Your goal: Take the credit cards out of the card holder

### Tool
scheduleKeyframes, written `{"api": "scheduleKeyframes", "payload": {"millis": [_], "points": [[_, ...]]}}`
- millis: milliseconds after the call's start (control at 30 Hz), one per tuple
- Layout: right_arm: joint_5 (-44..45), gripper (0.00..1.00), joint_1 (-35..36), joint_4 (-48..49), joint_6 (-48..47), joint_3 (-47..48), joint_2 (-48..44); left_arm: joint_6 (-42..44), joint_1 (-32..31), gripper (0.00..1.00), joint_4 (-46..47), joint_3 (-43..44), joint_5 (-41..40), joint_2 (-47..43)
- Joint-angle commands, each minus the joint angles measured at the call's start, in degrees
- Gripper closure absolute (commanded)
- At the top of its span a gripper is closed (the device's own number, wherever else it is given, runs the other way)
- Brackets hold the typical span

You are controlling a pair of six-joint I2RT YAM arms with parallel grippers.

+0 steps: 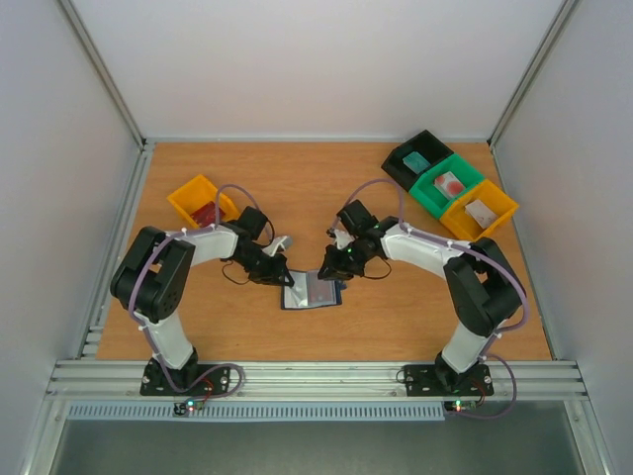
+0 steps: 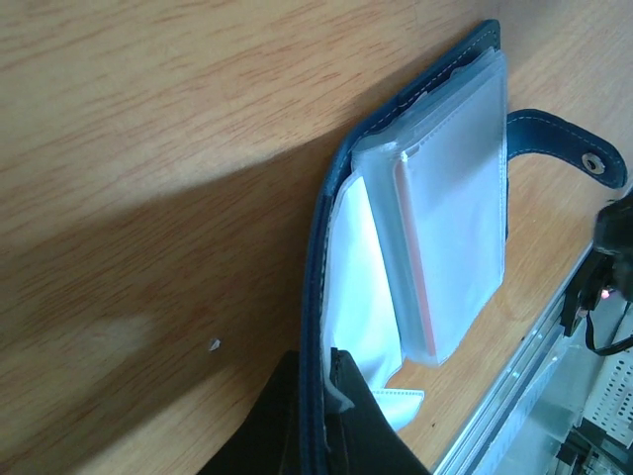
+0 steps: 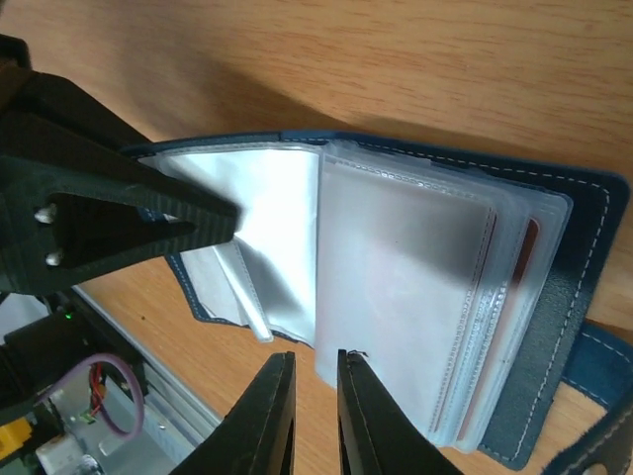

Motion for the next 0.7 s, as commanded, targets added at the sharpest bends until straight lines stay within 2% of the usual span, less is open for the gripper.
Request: {"api": "scheduleKeyframes", "payload": {"millis": [0, 167, 267, 567, 667], "points": [[2.8, 0.85, 0.3, -1.3, 0.1, 0.2, 2.0, 0.6, -0.3, 1.00, 1.1, -0.8, -1.5, -1.3], [17.7, 0.77, 2.0, -10.9, -2.2, 5.3, 3.5, 0.4, -0.3, 1.00, 1.3, -0.8, -1.5, -1.2], [16.7, 0.75, 4.8, -9.8, -2.1, 6.2, 5.8, 0.2, -0.3, 1.00, 1.3, -0.7, -1.4, -0.8], [21.7, 0.76, 9.6, -11.7, -1.0, 10.5, 11.7, 0.1, -0.3, 1.00, 1.4, -0.7, -1.4, -0.7], [19.1, 0.75, 10.2, -9.8, -0.6, 10.4, 12.5, 0.0, -0.3, 1.00, 1.5, -0.8, -1.3, -0.7]]}}
